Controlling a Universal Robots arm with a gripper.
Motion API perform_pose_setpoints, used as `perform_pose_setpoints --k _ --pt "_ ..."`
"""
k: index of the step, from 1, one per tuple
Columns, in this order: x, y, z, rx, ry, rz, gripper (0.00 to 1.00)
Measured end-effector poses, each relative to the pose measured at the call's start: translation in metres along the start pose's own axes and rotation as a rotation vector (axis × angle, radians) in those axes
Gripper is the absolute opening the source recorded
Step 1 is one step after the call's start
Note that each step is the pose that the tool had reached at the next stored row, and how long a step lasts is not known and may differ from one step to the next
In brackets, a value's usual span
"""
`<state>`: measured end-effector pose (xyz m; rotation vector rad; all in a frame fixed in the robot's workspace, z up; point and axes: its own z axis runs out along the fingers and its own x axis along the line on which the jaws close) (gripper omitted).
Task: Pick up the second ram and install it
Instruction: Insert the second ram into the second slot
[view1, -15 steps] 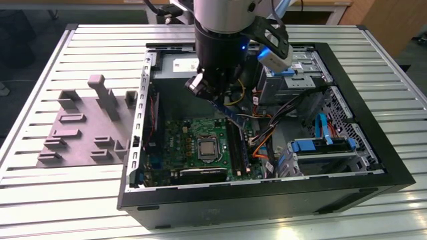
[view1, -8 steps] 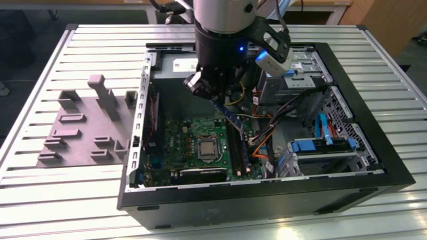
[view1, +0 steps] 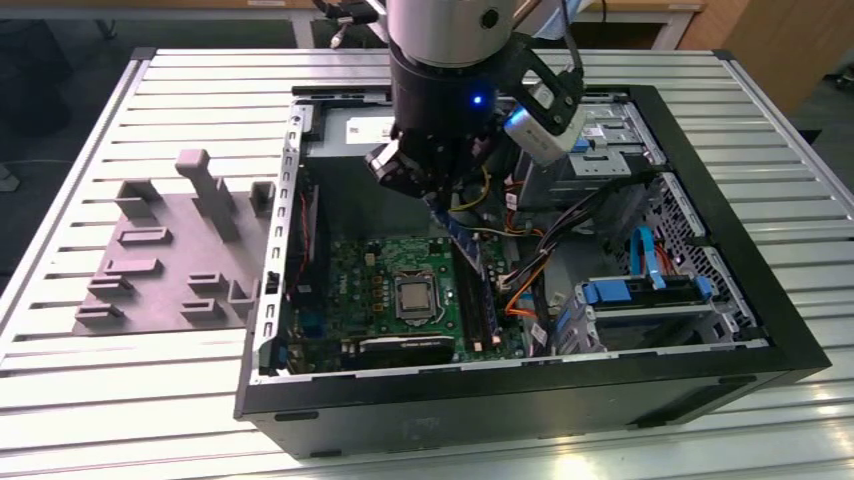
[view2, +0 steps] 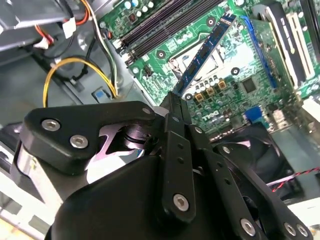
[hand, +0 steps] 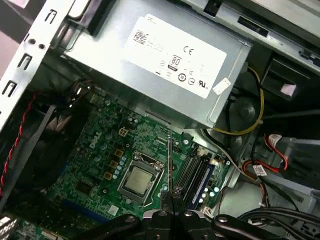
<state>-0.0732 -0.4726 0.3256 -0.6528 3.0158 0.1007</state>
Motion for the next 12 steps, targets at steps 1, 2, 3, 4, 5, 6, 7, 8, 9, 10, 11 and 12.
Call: perform_pose_setpoints --k 1,2,3,4,5,6,7,8,9,10,11,12 --pt "0.0000 0.0000 0.0000 0.0010 -0.0008 0.015 0.12" --pt "0.0000 0.0000 0.0001 0.0020 -0.0016 0.031 0.12" --pt "0.0000 0.0000 0.0001 0.0030 -0.0024 0.046 0.12" --pt "0.0000 0.0000 0.0001 0.0041 -0.0032 0.062 0.12" --pt "0.0000 0.0000 0.0002 0.0052 -0.0040 0.078 0.12" --pt "0.0000 0.0000 0.0002 0.0062 -0.0048 0.093 0.12" --pt "0.0000 0.0000 0.0002 0.0072 -0.0056 0.108 0.12" --pt "0.0000 0.0000 0.0003 0.0082 -0.0064 0.124 0.12" --pt "0.0000 0.0000 0.0003 0.0093 -0.0073 0.139 0.12" --pt "0.0000 0.0000 0.0004 0.0103 -0.0081 0.155 0.12" --pt "0.0000 0.0000 0.0004 0.0114 -0.0089 0.171 0.12" --pt "0.0000 0.0000 0.0004 0.0125 -0.0097 0.187 0.12"
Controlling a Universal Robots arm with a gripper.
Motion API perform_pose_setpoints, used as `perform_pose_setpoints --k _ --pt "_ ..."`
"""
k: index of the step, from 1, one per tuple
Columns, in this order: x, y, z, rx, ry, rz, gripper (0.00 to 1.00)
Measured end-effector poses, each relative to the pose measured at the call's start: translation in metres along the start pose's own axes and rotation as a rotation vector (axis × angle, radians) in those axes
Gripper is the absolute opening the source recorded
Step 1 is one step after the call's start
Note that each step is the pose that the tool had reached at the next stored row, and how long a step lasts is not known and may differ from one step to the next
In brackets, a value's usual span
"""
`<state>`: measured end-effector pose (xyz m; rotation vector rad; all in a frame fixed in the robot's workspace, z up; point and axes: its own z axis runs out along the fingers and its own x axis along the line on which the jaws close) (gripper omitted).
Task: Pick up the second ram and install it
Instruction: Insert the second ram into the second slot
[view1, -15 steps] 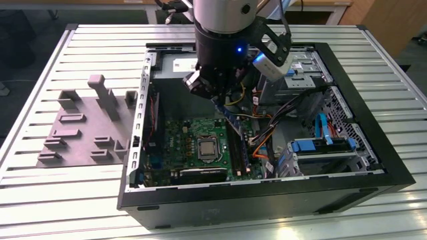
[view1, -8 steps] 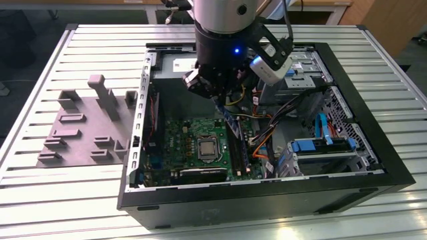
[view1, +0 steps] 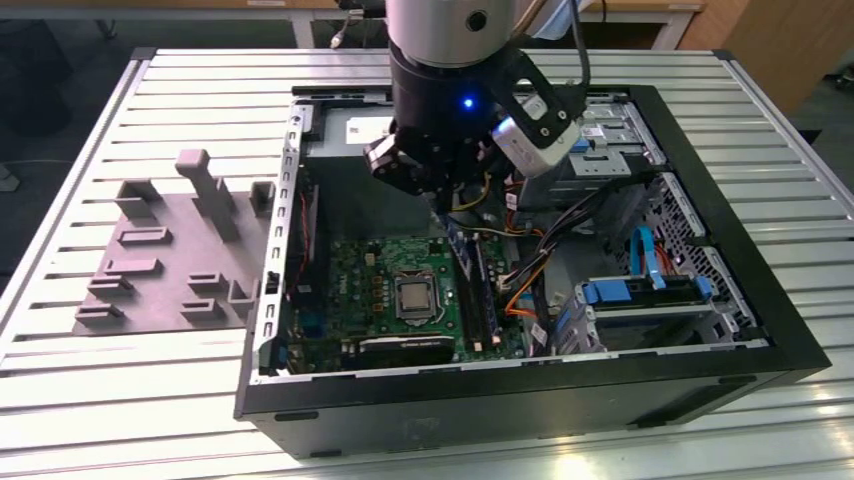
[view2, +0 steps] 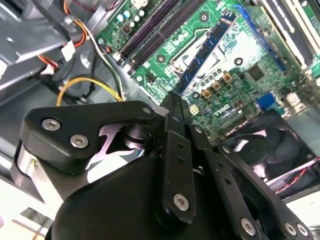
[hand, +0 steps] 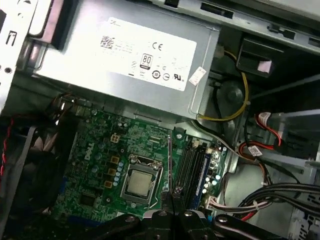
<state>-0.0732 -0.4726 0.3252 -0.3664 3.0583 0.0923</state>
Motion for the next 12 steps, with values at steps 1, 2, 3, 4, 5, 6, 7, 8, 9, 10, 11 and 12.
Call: perform_pose_setpoints --k 1,2,3,4,5,6,7,8,9,10,11,12 --pt "0.0000 0.0000 0.0000 0.0012 -0.0009 0.017 0.12" --pt "0.0000 0.0000 0.0001 0.0023 -0.0018 0.034 0.12" --pt "0.0000 0.0000 0.0001 0.0034 -0.0027 0.050 0.12" --pt "0.0000 0.0000 0.0002 0.0045 -0.0035 0.066 0.12" --pt "0.0000 0.0000 0.0002 0.0056 -0.0043 0.082 0.12" --pt "0.0000 0.0000 0.0002 0.0067 -0.0052 0.099 0.12" --pt "0.0000 0.0000 0.0003 0.0077 -0.0060 0.115 0.12" --pt "0.0000 0.0000 0.0003 0.0088 -0.0070 0.132 0.12" --pt "0.0000 0.0000 0.0004 0.0100 -0.0078 0.148 0.12" --pt "0.0000 0.0000 0.0004 0.0110 -0.0086 0.164 0.12" --pt "0.0000 0.0000 0.0005 0.0120 -0.0094 0.179 0.12" --pt "0.0000 0.0000 0.0005 0.0130 -0.0102 0.194 0.12"
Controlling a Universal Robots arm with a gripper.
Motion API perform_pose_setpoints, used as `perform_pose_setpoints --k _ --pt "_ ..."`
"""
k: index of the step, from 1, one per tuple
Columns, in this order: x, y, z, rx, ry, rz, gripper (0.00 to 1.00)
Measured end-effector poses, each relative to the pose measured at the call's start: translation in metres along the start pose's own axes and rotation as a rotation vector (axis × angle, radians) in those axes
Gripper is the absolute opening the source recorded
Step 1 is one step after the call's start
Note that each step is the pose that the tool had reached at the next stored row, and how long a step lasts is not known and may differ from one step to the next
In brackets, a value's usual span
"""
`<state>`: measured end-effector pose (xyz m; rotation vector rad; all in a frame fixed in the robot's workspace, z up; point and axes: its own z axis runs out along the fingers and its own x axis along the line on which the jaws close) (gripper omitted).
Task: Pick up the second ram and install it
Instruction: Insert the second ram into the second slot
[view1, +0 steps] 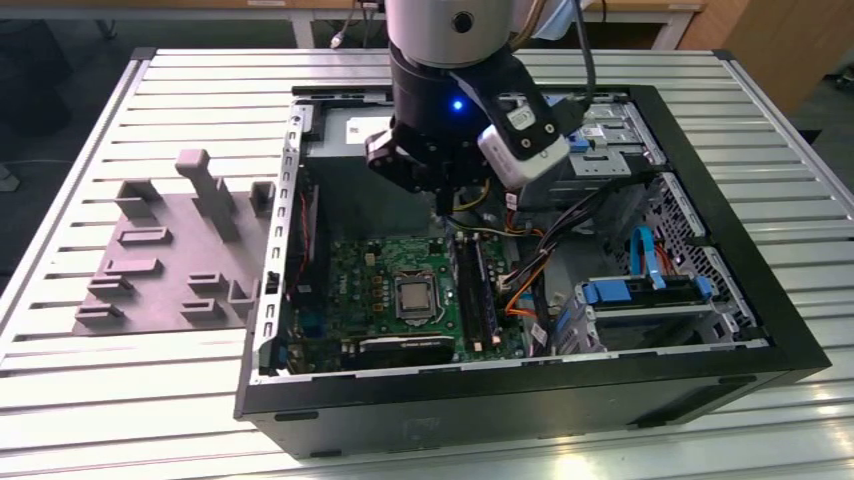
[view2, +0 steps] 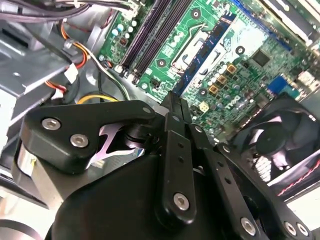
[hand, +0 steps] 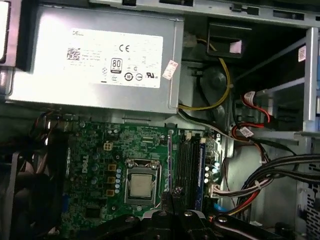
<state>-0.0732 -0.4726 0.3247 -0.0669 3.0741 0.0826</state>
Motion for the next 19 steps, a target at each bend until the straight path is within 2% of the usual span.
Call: perform_pose_setpoints --k 3,12,19 --pt "0.0000 0.0000 0.0001 0.0025 -0.0020 0.038 0.12" --pt "-0.0008 -0.0001 0.0013 0.0027 -0.0020 0.040 0.12" --pt "-0.0074 -0.0005 0.0042 0.0027 -0.0017 0.039 0.12"
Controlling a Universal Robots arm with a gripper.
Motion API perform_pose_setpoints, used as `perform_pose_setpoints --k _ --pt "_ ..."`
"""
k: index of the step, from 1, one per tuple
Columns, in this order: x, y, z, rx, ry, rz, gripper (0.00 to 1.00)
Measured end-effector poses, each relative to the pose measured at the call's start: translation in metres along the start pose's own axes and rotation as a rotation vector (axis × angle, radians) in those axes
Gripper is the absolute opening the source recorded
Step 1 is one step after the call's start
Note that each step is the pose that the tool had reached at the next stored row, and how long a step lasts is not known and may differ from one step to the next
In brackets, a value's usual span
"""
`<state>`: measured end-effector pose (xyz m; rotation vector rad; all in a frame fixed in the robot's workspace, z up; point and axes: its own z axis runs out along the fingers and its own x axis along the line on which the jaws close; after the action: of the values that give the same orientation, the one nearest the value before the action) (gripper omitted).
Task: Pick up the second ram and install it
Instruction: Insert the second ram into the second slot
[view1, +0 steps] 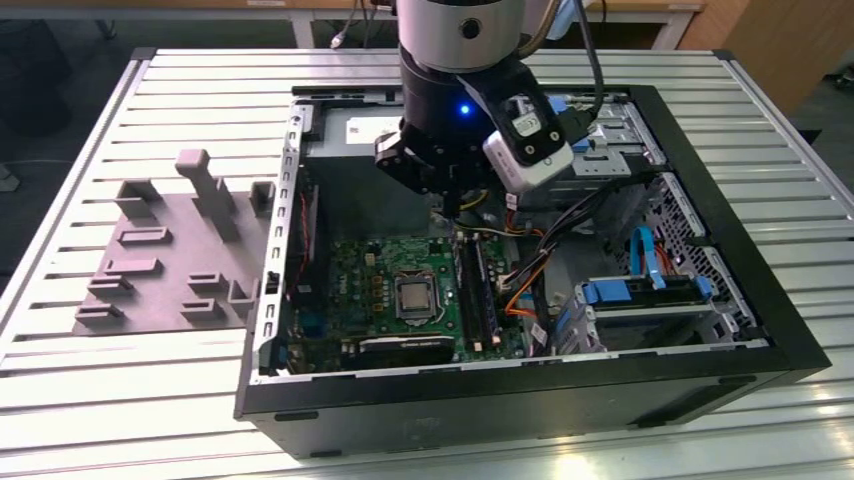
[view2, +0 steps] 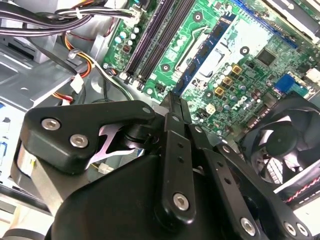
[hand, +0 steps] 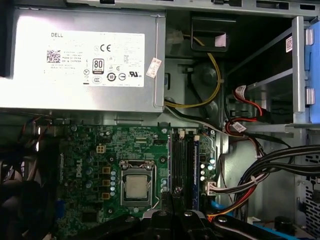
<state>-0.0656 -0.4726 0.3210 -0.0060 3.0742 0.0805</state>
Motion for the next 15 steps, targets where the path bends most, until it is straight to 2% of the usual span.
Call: perform_pose_setpoints --k 15 --pt "-0.0025 -0.0004 0.0075 0.0000 0.0000 0.000 0.12"
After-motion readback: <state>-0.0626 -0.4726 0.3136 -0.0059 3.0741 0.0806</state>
